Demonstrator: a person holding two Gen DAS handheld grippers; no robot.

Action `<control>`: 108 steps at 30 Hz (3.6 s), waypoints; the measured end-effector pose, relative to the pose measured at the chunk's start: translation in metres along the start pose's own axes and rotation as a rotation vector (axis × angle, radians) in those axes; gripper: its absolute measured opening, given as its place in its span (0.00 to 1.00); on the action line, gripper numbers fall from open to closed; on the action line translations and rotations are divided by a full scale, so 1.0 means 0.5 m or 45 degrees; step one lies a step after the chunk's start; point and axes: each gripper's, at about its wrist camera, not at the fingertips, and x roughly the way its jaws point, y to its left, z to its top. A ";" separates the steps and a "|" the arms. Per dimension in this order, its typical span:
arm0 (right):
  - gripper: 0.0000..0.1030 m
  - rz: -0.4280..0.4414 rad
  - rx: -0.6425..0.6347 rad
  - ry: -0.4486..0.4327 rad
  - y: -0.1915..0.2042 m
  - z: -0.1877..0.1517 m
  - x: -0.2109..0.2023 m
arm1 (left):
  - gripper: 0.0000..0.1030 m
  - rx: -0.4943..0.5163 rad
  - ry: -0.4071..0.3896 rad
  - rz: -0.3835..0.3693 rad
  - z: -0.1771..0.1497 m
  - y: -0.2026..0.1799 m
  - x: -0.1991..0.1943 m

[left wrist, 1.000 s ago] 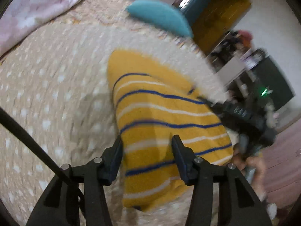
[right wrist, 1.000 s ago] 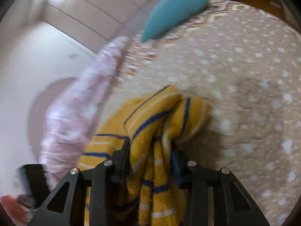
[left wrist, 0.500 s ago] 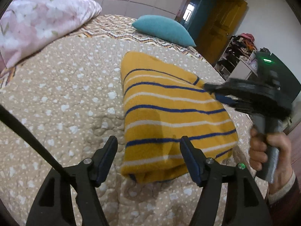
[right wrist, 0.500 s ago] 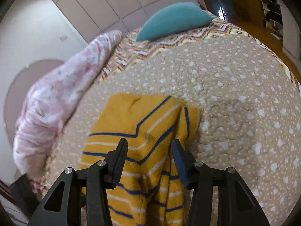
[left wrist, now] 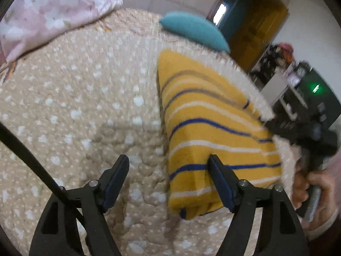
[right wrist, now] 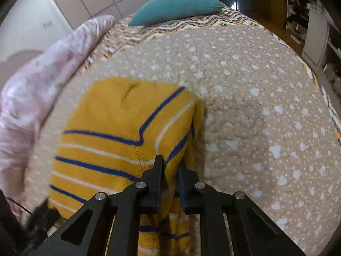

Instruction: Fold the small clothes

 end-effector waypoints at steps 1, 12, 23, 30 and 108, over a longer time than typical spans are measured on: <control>0.16 -0.026 -0.031 -0.004 0.008 0.000 -0.002 | 0.73 -0.002 0.021 0.003 -0.002 0.002 0.009; 0.19 0.076 -0.195 -0.028 0.066 -0.080 -0.082 | 0.74 0.006 0.009 0.015 -0.015 -0.001 0.010; 0.29 0.381 -0.073 -0.010 0.099 0.012 -0.094 | 0.75 -0.009 0.016 0.009 -0.017 0.006 0.011; 0.14 0.569 0.014 0.235 0.110 0.071 0.095 | 0.76 -0.006 0.009 0.009 -0.019 0.005 0.013; 0.33 0.303 0.031 -0.049 0.046 -0.033 -0.085 | 0.88 0.056 -0.053 0.051 -0.039 -0.012 0.017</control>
